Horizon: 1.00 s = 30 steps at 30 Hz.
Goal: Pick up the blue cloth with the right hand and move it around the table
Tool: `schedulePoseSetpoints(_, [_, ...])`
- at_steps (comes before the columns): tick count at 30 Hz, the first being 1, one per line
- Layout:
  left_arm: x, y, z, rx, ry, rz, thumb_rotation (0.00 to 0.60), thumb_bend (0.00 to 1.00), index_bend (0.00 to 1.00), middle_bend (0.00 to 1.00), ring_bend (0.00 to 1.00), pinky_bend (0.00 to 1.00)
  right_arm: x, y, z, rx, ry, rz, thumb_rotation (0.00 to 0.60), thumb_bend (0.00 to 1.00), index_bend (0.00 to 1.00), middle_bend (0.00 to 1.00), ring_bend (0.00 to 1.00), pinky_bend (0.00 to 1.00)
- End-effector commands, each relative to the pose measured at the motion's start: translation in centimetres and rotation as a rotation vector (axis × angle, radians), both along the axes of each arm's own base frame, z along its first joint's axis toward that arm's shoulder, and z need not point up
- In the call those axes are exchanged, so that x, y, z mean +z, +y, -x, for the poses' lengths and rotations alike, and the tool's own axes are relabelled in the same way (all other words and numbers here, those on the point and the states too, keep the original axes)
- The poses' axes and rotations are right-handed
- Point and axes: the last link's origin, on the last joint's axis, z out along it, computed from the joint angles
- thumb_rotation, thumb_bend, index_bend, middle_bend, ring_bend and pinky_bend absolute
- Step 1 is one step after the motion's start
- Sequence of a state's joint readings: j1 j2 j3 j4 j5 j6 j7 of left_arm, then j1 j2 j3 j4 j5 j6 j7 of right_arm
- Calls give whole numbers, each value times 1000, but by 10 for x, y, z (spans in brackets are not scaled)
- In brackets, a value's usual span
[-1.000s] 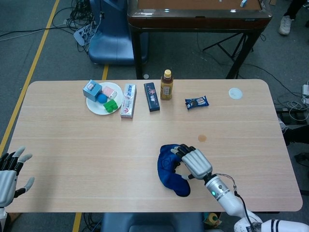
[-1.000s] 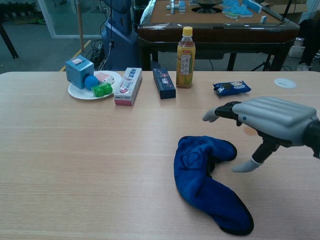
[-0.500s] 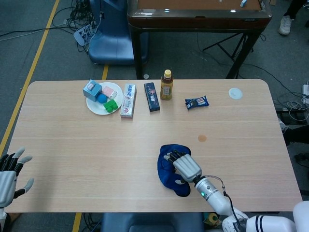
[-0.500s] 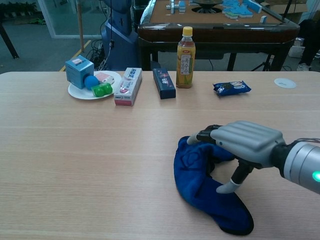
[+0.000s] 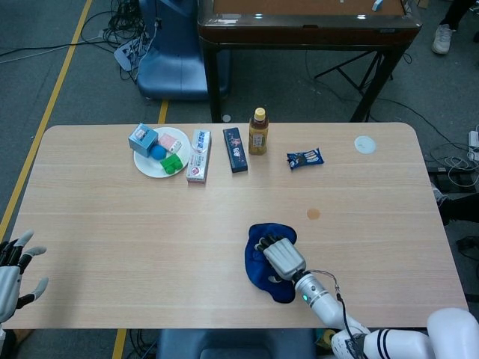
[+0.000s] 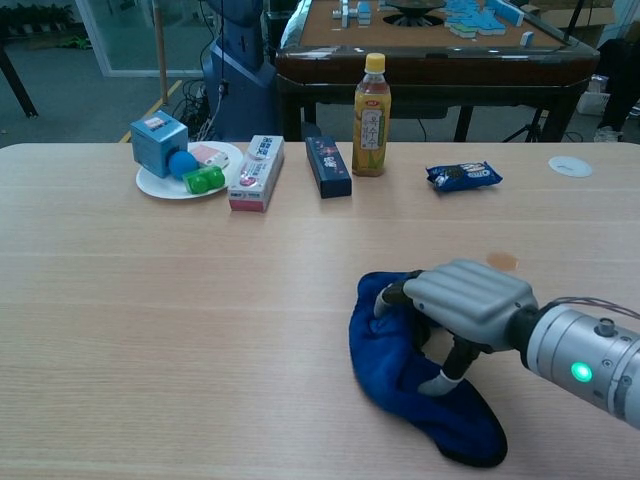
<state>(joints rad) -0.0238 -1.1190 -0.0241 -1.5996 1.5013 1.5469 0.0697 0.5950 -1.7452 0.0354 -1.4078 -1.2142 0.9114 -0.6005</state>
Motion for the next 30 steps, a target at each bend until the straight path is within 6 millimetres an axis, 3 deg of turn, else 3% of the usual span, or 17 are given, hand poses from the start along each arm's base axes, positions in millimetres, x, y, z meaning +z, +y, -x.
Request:
schedulePoseSetpoints(1, [0,0,1,0,-1,1,600,258,314,74,107,61,-3,-3,1,2,-26,24,600,471,492,394,350,454])
schedulePoseSetpoints(4, [0,0,1,0,-2,1,600,258,328,74,107,61,-2,-7,3,-2,-49,50,600,609,613,472,448,581])
schedulePoseSetpoints(7, [-1,0,1,-3,-2,5,600,259,332,74,107,61,4,-13,5,-14,-78,81,600,679,685,530,516,659])
schedulePoseSetpoints(11, [0,0,1,-3,-2,5,600,258,332,74,107,61,20,-21,3,-15,-126,131,600,685,704,557,550,695])
schedulePoseSetpoints(19, [-1,1,-1,-6,-4,12,600,258,332,74,107,61,76,-48,8,-27,-178,265,600,684,721,572,566,714])
schedulePoseSetpoints(23, [-3,1,-1,-9,-5,18,600,258,332,74,107,61,90,-61,13,-49,-167,300,600,685,725,572,566,714])
schedulePoseSetpoints(30, [-5,1,-2,-5,-5,26,600,258,332,74,107,61,96,-86,36,-114,-109,340,600,685,730,573,566,714])
